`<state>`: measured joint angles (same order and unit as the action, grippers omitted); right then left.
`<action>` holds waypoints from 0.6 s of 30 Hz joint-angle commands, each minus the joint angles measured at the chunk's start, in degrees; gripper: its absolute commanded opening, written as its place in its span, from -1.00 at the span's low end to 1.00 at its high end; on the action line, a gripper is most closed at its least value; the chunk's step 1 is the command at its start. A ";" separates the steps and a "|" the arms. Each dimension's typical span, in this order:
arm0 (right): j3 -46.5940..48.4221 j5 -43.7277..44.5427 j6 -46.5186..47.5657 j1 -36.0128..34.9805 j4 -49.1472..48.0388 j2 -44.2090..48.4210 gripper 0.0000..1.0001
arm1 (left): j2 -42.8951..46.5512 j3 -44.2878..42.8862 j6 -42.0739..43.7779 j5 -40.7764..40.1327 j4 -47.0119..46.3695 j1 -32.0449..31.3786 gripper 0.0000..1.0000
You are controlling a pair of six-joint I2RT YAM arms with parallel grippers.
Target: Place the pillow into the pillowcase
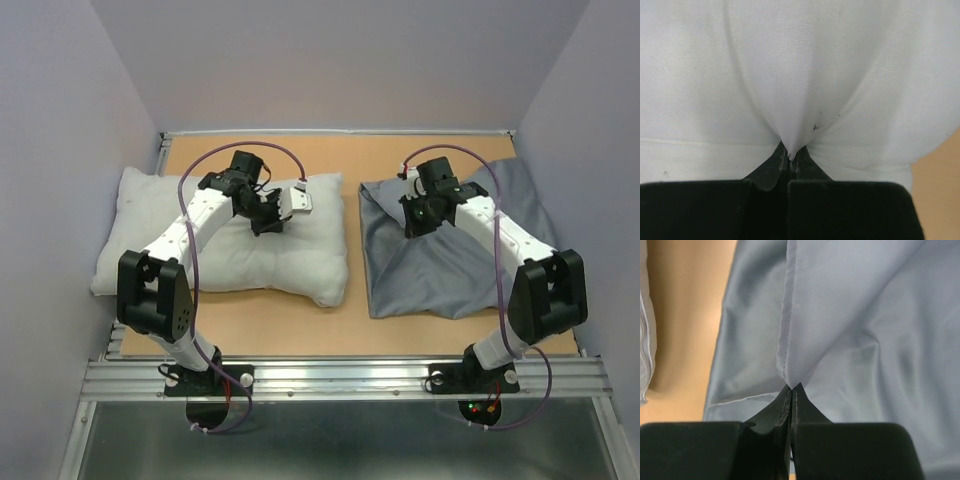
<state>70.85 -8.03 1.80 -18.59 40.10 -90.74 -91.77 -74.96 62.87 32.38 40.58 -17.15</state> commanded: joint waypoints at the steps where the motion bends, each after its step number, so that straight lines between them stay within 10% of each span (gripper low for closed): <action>1: -3.79 -3.56 4.43 2.50 1.65 3.72 -0.99 | 4.58 -1.95 4.97 2.78 8.99 -5.43 -1.00; 18: -2.12 -18.77 7.07 9.36 2.27 16.55 -0.99 | 0.19 -6.86 11.75 4.97 18.75 -21.78 -1.00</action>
<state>66.89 -21.61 8.05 -9.34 42.50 -77.14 -90.74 -78.52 73.34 35.68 55.94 -36.84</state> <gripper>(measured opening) 0.013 0.059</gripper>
